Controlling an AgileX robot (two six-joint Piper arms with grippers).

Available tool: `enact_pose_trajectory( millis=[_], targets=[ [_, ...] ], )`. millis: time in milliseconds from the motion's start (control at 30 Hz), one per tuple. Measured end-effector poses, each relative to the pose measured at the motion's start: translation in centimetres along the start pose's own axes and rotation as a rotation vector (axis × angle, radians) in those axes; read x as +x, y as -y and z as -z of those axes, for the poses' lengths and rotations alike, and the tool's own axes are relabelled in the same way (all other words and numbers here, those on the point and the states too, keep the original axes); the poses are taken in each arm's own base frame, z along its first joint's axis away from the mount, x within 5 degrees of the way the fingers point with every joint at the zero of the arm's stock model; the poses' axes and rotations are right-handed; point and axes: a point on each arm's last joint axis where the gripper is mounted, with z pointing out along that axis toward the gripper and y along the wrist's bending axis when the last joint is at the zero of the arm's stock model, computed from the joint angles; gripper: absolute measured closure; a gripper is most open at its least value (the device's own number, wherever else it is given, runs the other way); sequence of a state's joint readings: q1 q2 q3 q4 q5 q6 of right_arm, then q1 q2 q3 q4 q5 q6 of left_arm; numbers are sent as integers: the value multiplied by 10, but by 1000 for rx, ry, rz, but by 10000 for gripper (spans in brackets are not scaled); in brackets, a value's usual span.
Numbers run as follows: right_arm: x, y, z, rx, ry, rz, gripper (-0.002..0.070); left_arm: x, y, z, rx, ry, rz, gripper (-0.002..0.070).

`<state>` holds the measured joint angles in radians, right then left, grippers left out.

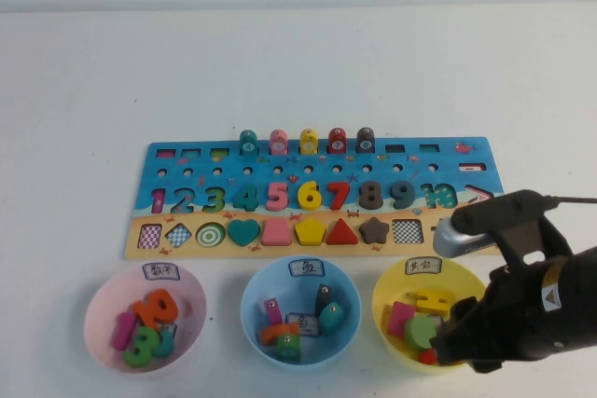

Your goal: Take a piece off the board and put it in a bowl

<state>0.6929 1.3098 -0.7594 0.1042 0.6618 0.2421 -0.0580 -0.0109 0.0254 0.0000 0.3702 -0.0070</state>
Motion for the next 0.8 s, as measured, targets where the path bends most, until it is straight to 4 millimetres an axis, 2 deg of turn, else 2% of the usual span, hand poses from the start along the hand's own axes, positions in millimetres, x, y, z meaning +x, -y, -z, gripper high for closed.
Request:
enact_pose_trajectory(
  millis=[167, 533, 800],
  targets=[
    [-6, -1, -3, -13, 56, -1, 390, 0, 0, 0, 0, 0, 0, 679],
    [-11, 0, -36, 11, 13, -3, 390, 0, 0, 0, 0, 0, 0, 680],
    [-16, -1, -48, 19, -4, -3, 390, 0, 0, 0, 0, 0, 0, 679]
  ],
)
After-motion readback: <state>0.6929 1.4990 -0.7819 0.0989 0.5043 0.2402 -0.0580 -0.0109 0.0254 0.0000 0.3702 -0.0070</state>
